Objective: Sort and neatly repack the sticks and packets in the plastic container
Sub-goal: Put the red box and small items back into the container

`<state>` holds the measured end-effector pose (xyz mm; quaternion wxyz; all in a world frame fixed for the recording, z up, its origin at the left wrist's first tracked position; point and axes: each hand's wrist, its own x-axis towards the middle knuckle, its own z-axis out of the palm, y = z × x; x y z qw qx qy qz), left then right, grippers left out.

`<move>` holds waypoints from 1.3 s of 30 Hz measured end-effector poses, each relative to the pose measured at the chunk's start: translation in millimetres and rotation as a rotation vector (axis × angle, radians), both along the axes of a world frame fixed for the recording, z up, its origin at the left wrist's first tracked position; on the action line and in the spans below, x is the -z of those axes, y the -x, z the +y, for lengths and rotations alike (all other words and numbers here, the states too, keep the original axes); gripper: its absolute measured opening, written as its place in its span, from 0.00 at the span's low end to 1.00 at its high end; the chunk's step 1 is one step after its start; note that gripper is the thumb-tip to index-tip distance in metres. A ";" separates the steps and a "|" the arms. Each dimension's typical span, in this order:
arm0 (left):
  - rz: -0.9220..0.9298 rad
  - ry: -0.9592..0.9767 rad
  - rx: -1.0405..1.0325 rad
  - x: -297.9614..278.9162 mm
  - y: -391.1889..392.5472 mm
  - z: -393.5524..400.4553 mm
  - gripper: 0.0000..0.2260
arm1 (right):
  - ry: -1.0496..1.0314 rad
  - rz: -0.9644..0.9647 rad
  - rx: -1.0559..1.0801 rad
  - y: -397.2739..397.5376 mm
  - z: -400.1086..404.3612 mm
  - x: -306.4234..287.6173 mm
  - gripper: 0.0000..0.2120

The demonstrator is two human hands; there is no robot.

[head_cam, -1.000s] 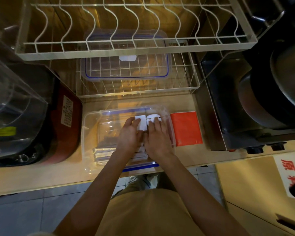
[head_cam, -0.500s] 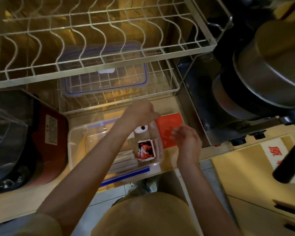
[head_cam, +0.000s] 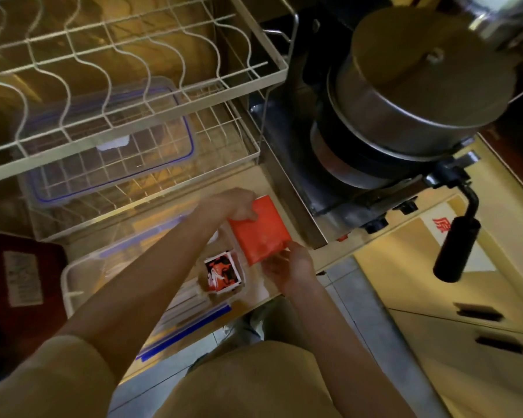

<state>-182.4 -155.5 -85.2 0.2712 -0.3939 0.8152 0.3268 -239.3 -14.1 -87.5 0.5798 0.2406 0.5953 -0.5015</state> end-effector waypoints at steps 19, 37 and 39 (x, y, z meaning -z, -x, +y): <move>0.416 0.291 -0.601 -85.0 -76.8 26.4 0.21 | 0.267 0.862 -0.561 -17.2 -19.6 -51.3 0.05; 0.358 0.347 -1.294 -31.1 -218.7 112.8 0.20 | 0.609 0.954 -1.163 -131.7 -23.7 9.4 0.06; 0.349 0.358 -1.304 -20.6 -217.9 117.9 0.21 | 0.630 0.956 -1.192 -132.5 -21.0 16.5 0.08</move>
